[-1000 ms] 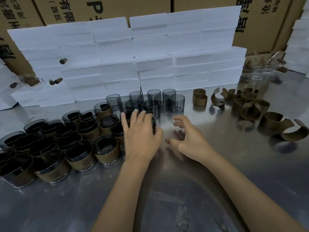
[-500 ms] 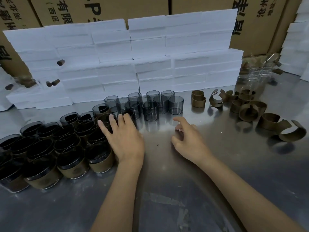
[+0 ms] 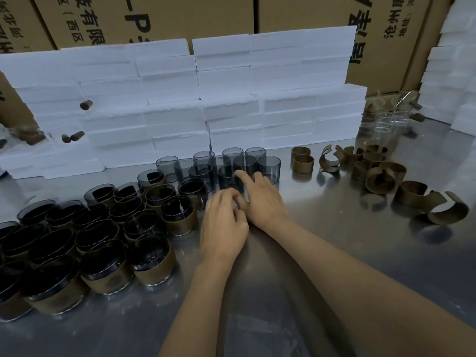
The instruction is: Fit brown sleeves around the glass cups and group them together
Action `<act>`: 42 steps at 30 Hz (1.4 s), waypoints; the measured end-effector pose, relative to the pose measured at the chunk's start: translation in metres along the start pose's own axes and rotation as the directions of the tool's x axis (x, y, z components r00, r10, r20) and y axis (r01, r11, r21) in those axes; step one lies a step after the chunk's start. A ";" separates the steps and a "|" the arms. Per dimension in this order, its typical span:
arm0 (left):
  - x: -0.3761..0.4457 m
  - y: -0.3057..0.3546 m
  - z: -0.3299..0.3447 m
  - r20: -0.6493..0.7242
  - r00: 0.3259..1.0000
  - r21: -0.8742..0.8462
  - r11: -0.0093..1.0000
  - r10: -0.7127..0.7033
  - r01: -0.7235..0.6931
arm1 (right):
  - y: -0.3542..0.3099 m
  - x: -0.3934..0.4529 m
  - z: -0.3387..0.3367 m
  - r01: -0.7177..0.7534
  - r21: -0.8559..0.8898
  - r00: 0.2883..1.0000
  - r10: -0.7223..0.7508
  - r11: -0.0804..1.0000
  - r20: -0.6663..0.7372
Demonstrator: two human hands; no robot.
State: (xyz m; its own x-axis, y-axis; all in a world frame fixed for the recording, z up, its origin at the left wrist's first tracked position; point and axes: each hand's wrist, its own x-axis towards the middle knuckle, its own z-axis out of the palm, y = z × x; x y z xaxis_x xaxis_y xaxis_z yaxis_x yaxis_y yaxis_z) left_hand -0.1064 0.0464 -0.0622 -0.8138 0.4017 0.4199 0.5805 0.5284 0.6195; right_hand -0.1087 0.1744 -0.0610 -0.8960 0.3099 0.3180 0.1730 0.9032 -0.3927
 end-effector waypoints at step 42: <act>0.001 0.021 0.008 0.277 0.940 -0.799 0.495 -0.199 0.340 | 0.019 -0.060 -0.033 -0.259 0.850 0.848 0.529 0.458 -0.026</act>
State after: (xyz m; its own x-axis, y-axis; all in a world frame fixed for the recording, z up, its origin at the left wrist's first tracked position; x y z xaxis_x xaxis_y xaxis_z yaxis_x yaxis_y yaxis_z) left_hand -0.0948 0.0639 -0.0542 -0.8732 0.4793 0.0878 -0.0110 -0.1996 0.9798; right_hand -0.0379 0.1828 -0.0597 -0.6581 0.7482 0.0847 -0.0365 0.0807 -0.9961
